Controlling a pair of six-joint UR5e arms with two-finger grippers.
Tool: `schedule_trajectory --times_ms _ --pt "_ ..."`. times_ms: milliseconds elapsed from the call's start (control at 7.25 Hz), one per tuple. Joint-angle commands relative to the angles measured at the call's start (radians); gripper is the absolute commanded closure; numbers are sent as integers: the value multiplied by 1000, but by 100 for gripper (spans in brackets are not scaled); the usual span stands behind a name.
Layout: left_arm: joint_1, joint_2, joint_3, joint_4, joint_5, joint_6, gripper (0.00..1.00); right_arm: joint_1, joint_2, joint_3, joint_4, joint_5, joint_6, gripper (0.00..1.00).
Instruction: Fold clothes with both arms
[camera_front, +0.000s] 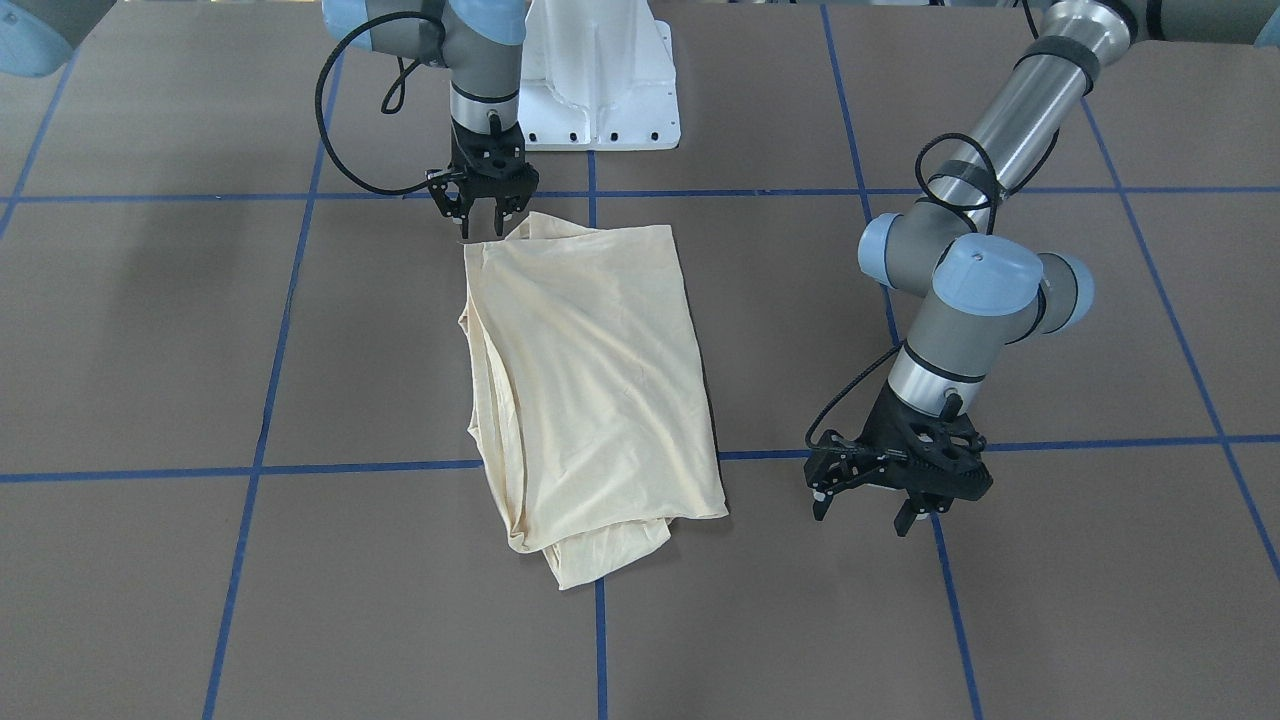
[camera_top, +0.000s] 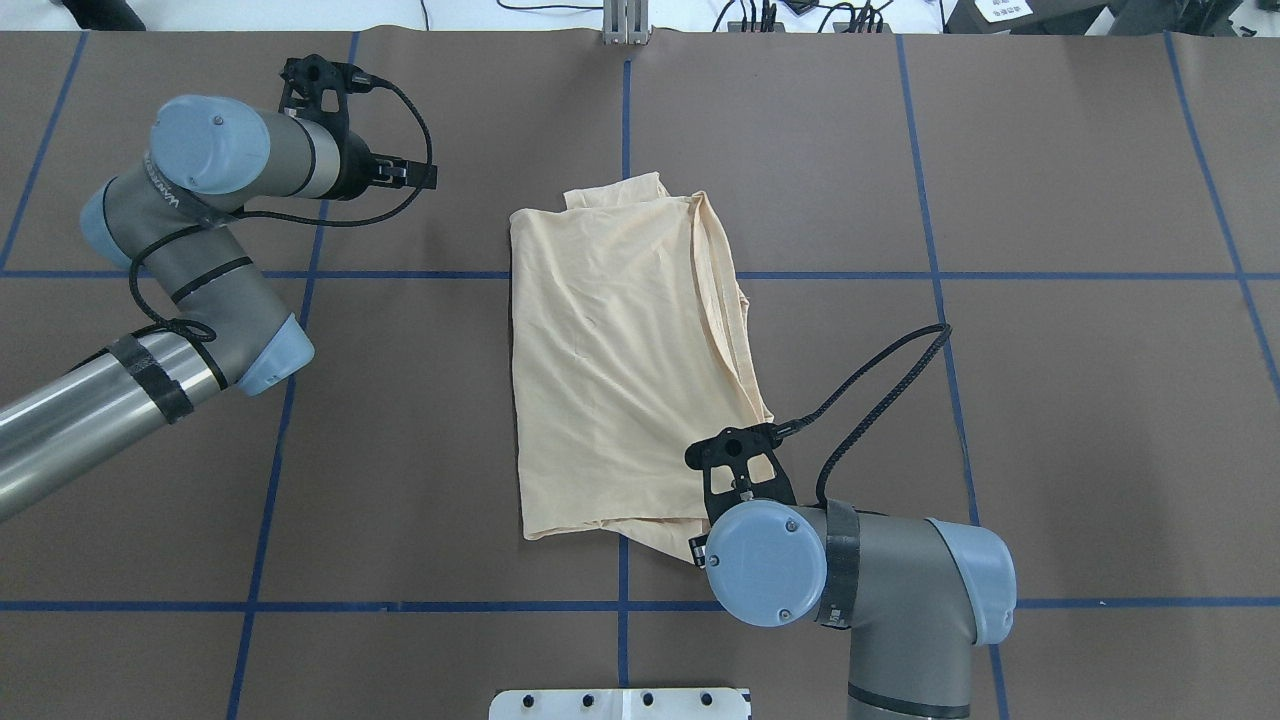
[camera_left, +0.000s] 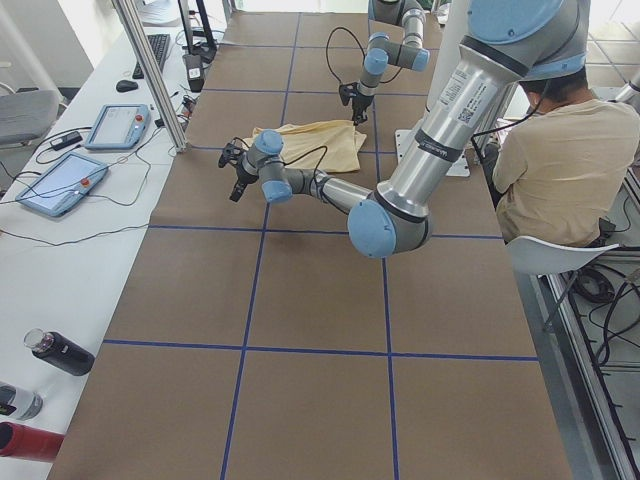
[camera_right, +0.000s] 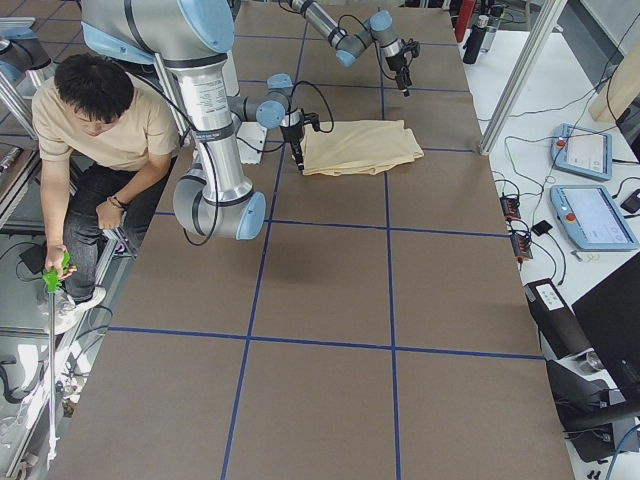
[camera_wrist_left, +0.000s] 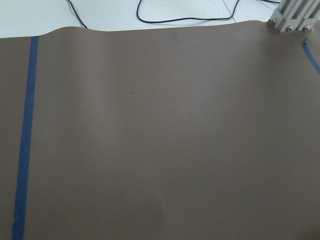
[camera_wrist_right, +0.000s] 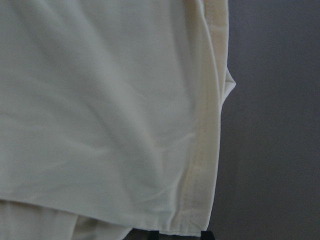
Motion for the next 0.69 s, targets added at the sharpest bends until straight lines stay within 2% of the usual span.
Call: schedule_trajectory --times_ms 0,276,414,552 --pt "1 0 0 0 -1 0 0 85 38 -8 0 0 -60 0" --pt "7 0 -2 -1 -1 -1 0 189 84 -46 0 53 -119 0" --pt "7 0 -21 2 -7 -1 0 235 101 -67 26 81 -143 0" --pt "7 0 -61 20 -24 -8 0 278 89 -68 96 150 -156 0"
